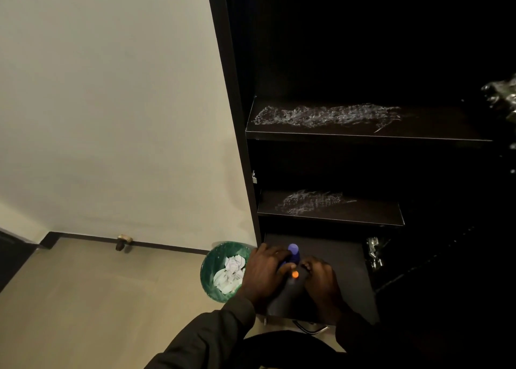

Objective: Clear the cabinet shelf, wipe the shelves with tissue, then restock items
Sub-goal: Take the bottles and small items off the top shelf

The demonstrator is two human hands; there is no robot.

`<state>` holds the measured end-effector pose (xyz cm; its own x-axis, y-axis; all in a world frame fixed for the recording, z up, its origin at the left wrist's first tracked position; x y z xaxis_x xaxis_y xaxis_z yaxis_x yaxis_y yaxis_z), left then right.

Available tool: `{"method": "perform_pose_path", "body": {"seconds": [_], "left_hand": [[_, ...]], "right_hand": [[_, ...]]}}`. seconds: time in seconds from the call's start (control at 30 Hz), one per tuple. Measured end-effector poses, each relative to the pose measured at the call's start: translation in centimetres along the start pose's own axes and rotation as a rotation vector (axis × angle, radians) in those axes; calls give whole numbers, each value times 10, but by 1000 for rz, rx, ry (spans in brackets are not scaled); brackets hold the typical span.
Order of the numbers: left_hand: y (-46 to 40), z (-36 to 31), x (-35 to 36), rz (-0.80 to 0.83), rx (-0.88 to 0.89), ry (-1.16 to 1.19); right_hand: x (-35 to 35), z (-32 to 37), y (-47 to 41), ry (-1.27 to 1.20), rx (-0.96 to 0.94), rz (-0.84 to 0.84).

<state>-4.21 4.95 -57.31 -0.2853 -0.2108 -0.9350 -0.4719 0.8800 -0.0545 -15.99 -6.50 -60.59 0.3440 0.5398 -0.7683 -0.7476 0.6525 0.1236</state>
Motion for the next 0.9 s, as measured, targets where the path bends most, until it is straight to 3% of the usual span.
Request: {"method": "perform_pose_path", "body": {"seconds": [0.13,0.53,0.77,0.9], "left_hand": [[1,0,-6,-54,-22,26],[2,-19,-39,-223,5,89],[-17,-46,-150,-689,48,469],[-28,-85,-245,-913,227,612]], "right_hand": [[-11,2,9,-28,64,-60],[-64,57,37,-227,6,-287],[-140,80,22,-373,-35,-670],[-223,136,32,-430,-195,-893]]}}
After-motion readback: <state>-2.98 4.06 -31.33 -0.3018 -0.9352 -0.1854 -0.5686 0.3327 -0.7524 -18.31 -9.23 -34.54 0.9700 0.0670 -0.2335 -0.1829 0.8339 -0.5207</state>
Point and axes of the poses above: each hand's wrist, its own y-axis away from the middle knuckle, its own x-axis out of the palm, z = x × y, the point moved 4 cm from there along -y, towards the middle knuckle, and after that the axes turned 1 degree about y, right-handed, at the moved point
